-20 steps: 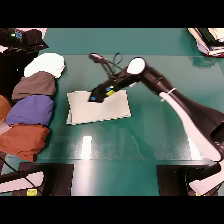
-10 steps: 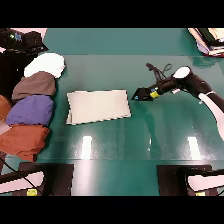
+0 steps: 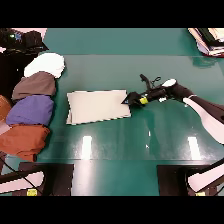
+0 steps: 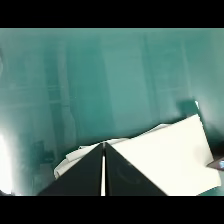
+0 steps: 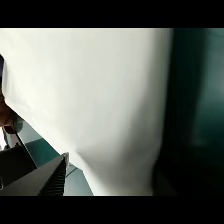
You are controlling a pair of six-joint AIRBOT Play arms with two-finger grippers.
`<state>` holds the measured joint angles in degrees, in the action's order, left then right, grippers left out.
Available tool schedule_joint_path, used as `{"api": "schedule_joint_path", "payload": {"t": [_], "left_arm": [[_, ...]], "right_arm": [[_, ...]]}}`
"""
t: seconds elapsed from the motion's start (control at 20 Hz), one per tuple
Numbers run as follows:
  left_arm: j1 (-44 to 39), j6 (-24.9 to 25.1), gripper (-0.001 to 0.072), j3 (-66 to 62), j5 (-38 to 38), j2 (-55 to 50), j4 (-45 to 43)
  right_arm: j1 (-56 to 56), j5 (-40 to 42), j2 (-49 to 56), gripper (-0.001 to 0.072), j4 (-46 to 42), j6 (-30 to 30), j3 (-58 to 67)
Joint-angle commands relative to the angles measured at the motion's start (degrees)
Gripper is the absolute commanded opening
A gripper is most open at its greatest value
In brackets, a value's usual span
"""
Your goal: Fold the shirts.
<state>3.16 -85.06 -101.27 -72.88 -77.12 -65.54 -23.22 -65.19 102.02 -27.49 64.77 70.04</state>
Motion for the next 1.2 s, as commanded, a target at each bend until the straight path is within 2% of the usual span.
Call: {"api": "schedule_joint_path", "payload": {"t": [0.0, 0.05, 0.15, 0.25, 0.3, 0.5, 0.7, 1.0, 1.15], "left_arm": [[0.0, 0.0, 0.0023, 0.0, -0.1, 0.0, 0.0], [0.0, 0.0, 0.0023, 0.0, -0.1, 0.0, 0.0], [0.0, 0.0, 0.0023, 0.0, -0.1, 0.0, 0.1], [0.0, 0.0, 0.0023, 0.0, -0.1, 0.0, 0.2], [0.0, 0.0, 0.0023, 0.0, -0.1, 0.0, 0.5], [-1.4, 0.0, 0.0022, 0.0, -0.2, 0.0, 3.4], [-8.3, 1.6, 0.0022, 0.0, 0.4, 0.0, 2.9], [-16.1, 1.5, 0.0023, 0.0, 1.3, 0.0, 2.9], [-17.8, 1.5, 0.0023, 0.0, 2.0, 0.0, 2.8]], "right_arm": [[-4.5, 1.5, 4.2, 0.0545, 2.0, -0.8, 5.4], [-5.5, 1.9, 5.0, 0.0490, 1.9, -0.8, 7.5], [-6.8, 2.7, 6.5, 0.0313, 1.8, -0.8, 11.1], [-7.0, 2.9, 7.5, 0.0048, 1.8, -0.8, 13.9], [-7.0, 3.7, 7.5, 0.0014, 1.7, -0.8, 14.6], [-4.0, 3.7, 5.5, 0.0013, -0.5, -0.4, 15.9], [4.2, 1.8, -2.8, 0.0013, -16.4, 5.6, 15.9], [26.9, -3.1, -17.0, 0.0013, -33.9, 12.5, 15.6], [41.1, -1.0, -24.2, 0.0013, -35.7, 13.9, 10.4]]}}
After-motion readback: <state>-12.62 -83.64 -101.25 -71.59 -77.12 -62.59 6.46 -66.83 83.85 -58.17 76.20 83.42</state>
